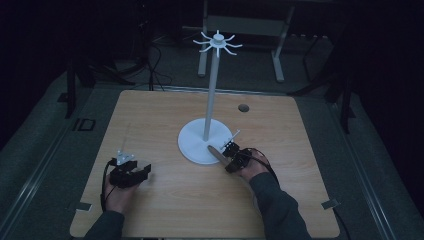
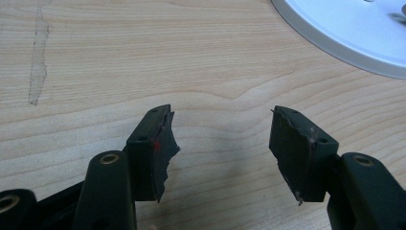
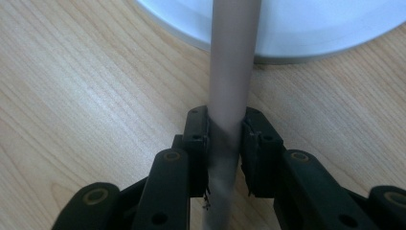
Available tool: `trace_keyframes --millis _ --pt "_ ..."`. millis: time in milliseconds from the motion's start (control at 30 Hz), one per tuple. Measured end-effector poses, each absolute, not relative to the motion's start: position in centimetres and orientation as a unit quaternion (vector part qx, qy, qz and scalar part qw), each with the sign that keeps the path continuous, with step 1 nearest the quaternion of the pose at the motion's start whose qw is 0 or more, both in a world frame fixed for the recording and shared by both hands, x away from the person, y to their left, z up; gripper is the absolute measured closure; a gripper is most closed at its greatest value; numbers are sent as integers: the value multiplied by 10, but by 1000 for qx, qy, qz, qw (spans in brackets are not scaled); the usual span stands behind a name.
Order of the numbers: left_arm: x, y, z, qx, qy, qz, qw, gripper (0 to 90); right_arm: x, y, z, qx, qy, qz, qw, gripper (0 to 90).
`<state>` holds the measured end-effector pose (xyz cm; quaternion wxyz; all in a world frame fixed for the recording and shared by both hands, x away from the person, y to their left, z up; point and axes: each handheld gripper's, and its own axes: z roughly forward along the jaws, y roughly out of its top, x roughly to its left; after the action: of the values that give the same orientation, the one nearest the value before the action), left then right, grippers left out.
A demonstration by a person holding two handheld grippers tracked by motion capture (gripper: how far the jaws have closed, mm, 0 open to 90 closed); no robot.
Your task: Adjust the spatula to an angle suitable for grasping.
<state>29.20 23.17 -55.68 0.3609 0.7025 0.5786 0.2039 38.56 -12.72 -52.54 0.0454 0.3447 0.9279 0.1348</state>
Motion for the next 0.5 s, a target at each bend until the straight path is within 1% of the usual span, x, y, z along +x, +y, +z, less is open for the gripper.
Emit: trace_keyframes --millis 200,500 --pt "292 232 -557 702 579 204 361 413 387 -126 -527 351 925 136 45 740" --pt "293 232 -557 704 577 204 361 413 380 -127 -523 352 922 147 64 750"
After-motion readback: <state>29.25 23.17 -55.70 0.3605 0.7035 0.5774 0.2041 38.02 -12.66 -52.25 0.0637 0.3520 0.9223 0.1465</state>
